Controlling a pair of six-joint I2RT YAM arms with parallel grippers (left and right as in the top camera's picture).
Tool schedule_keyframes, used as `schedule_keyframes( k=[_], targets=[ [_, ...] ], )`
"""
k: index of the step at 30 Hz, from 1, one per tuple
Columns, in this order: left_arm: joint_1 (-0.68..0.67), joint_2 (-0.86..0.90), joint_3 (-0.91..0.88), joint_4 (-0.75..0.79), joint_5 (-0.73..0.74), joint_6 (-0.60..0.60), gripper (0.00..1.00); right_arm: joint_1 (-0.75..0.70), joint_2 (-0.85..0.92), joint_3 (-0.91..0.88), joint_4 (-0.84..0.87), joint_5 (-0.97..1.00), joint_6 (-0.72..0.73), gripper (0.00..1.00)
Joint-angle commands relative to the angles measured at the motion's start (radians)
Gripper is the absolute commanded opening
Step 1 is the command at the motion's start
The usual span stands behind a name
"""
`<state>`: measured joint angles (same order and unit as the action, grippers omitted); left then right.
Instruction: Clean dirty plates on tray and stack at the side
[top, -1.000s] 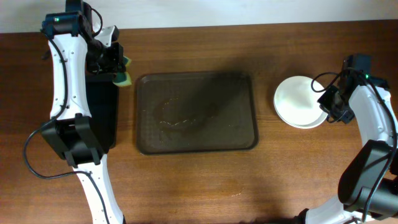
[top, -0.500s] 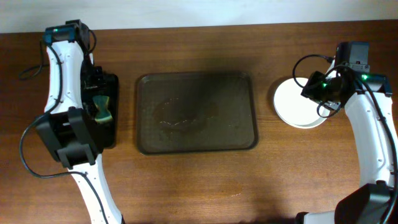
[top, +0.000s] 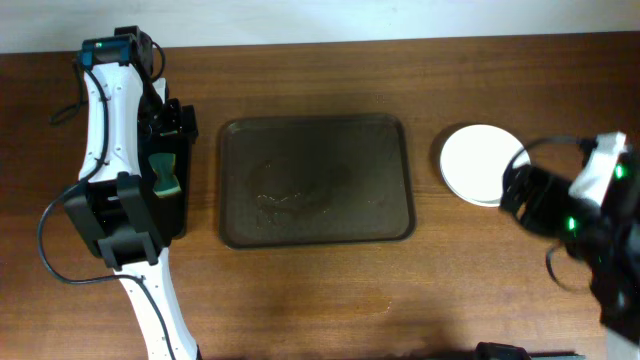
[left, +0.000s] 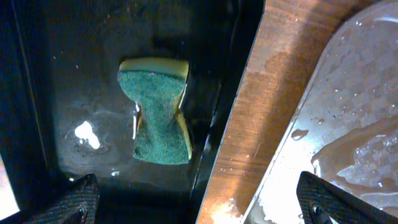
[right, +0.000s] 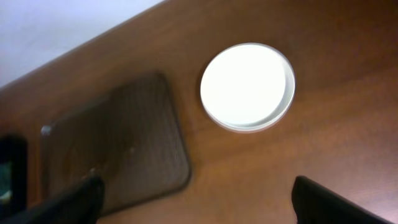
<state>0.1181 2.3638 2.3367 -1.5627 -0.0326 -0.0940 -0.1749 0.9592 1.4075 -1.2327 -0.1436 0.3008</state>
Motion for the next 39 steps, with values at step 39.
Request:
schedule_keyframes(
  k=[39],
  targets=[
    [0.003, -0.034, 0.021, -0.001, 0.011, 0.016, 0.99, 0.142, -0.956, -1.402, 1.166, 0.001, -0.208, 0.98]
  ],
)
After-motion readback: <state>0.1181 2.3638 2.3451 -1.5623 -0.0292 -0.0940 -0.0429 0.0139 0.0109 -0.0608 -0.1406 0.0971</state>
